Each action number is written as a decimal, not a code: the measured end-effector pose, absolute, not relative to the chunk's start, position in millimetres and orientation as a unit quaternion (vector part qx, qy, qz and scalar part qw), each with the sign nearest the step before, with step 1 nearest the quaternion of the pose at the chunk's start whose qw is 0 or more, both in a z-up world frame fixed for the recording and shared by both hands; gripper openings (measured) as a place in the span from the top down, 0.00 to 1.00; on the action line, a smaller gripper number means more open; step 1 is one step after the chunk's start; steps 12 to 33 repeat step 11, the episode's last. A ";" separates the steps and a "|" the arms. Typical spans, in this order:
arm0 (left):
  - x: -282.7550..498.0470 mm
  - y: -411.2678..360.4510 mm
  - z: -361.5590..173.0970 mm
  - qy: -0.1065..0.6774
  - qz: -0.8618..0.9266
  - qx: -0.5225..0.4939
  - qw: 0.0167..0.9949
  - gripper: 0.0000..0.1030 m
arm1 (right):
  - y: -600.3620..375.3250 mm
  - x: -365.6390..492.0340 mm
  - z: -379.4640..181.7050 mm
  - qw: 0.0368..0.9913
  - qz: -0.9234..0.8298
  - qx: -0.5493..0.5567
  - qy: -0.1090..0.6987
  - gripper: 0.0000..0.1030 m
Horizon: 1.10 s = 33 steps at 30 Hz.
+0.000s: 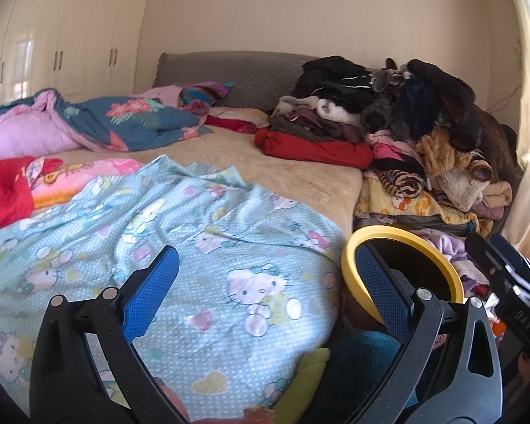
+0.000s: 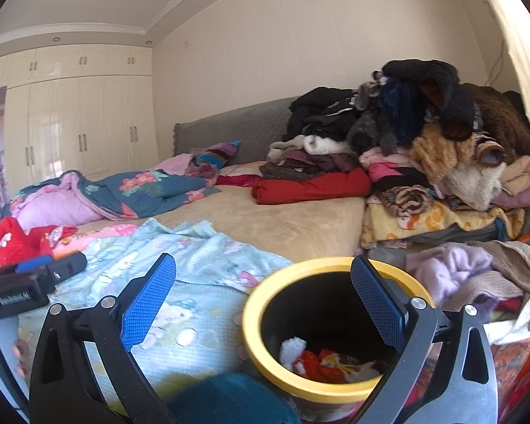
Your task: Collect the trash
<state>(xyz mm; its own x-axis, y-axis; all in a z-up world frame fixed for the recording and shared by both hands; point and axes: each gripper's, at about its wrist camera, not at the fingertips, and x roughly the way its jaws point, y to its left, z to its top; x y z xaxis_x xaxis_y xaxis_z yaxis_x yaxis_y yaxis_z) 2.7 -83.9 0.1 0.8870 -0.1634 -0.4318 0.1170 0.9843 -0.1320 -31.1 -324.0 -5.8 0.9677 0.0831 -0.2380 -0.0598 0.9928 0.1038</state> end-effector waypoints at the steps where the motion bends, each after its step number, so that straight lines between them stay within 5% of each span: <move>1: 4.5 -73.5 0.3 0.231 -0.064 -0.063 0.969 0.11 | -315.3 -25.2 -0.9 0.990 0.054 0.047 0.125 0.06; 7: 11.8 46.3 -8.6 0.243 0.114 -0.124 0.955 0.11 | -206.2 16.2 10.0 0.962 0.215 0.006 0.168 0.06; 11: -1.1 152.5 -36.7 0.283 0.289 -0.163 0.900 0.11 | -72.5 43.0 -18.5 0.896 0.346 -0.081 0.266 0.06; 33: -1.1 152.5 -36.7 0.283 0.289 -0.163 0.900 0.11 | -72.5 43.0 -18.5 0.896 0.346 -0.081 0.266 0.06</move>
